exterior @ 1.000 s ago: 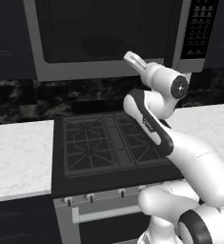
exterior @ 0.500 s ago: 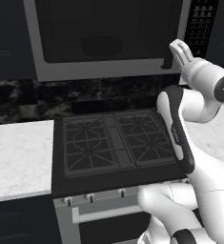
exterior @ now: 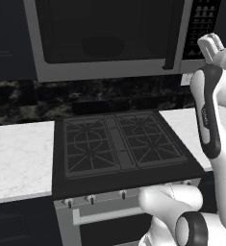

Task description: Open the microwave, place the bowl with waffle inside the microwave, then close the microwave door and turn it on.

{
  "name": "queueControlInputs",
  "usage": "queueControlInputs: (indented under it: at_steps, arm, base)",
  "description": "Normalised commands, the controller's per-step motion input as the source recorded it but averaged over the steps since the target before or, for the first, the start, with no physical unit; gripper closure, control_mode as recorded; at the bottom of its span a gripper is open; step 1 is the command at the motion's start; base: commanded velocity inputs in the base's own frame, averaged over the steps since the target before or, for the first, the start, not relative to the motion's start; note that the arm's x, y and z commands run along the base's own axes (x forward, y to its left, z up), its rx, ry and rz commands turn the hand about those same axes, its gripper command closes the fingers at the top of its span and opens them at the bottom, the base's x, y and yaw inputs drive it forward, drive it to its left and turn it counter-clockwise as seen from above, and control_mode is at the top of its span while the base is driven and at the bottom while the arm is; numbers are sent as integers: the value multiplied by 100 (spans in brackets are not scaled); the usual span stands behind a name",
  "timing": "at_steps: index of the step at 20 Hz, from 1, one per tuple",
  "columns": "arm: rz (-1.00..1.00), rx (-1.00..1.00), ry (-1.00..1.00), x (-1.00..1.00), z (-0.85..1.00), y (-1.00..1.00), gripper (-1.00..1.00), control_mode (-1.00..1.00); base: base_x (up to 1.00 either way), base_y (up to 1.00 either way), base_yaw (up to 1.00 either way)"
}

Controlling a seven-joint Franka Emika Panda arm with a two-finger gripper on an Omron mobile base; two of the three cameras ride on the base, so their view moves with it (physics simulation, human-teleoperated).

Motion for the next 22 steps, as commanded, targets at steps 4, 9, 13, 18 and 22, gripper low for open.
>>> queueControlInputs:
  at_steps: [4,9,13,18,22]
  arm:
    - [-3,16,3,0,-29,-50,100,-100]
    - [-5,23,-9,0,-6,-26,100,-100]
    - [0,37,-24,-35,-9,-31,100,-100]
    - [-2,36,-18,-3,5,-11,100,-100]
    - [0,15,-13,-1,8,0,100,-100]
  base:
    - [0,0,0]
    - [0,0,0]
    - [0,0,0]
    - [0,0,0]
    - [0,0,0]
